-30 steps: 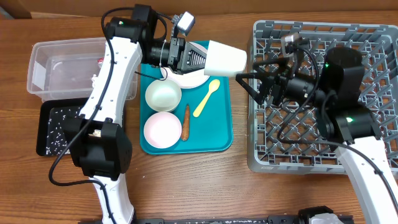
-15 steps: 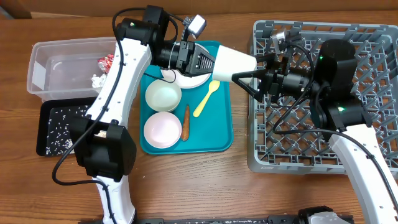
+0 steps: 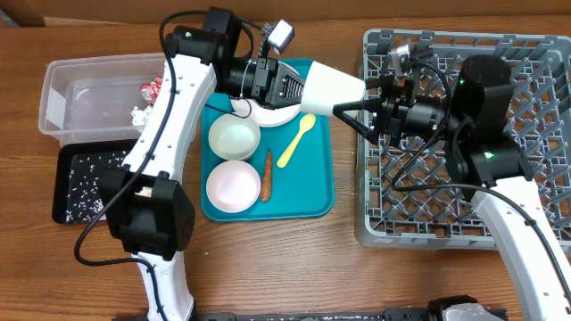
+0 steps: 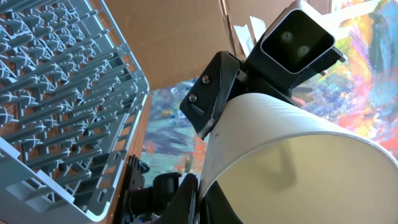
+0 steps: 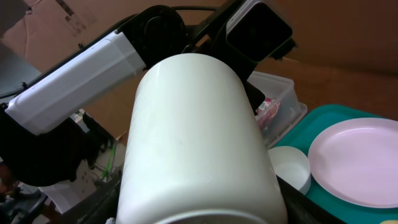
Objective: Sort waste into correct bins and load items into the dishwasher
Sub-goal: 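Hand the white cup from the left gripper to the right gripper, then lower the white cup upside down into the dish rack with right gripper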
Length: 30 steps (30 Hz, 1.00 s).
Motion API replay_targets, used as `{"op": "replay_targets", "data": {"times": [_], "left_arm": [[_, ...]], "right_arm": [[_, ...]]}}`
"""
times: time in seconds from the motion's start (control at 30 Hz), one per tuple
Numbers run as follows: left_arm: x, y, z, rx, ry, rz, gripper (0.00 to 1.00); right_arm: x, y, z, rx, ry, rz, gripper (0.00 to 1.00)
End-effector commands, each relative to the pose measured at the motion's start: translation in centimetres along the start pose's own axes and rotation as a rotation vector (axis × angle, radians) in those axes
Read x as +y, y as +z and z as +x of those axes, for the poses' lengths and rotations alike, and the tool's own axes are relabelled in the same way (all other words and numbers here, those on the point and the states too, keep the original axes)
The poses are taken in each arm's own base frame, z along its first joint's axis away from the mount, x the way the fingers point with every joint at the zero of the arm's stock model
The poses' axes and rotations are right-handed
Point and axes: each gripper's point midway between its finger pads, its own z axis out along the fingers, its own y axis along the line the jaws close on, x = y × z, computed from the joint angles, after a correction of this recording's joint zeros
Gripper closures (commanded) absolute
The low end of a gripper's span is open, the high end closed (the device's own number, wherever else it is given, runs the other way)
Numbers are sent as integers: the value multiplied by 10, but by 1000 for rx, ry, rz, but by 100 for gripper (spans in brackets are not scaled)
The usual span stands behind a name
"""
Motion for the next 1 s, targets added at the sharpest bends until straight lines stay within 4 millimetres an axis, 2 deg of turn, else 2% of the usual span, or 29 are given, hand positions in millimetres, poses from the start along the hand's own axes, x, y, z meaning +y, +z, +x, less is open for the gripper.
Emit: {"op": "replay_targets", "data": {"times": [0.0,0.1,0.4,0.67,0.8,0.87,0.9,0.97], "left_arm": [[-8,3,-1,3,37,20,91],[-6,3,-1,5,37,10,79],[-2,2,0,9,34,-16,78],[19,0,4,36,34,-138,79],[32,-3,7,51,22,-213,79],[41,-5,8,60,8,-269,79],[49,-7,10,67,-7,-317,79],[58,-11,11,76,-19,-374,79]], "right_arm": [[10,-2,-9,-15,-49,-25,39],[11,-5,-13,-27,-65,-22,39],[9,-36,-26,-80,-73,54,39],[-17,-98,-27,-149,49,252,39],[-42,-122,-8,-149,149,447,39],[-59,-136,10,-129,223,601,39],[-71,-149,25,-108,284,728,39],[-81,-165,44,-76,346,865,39]]}}
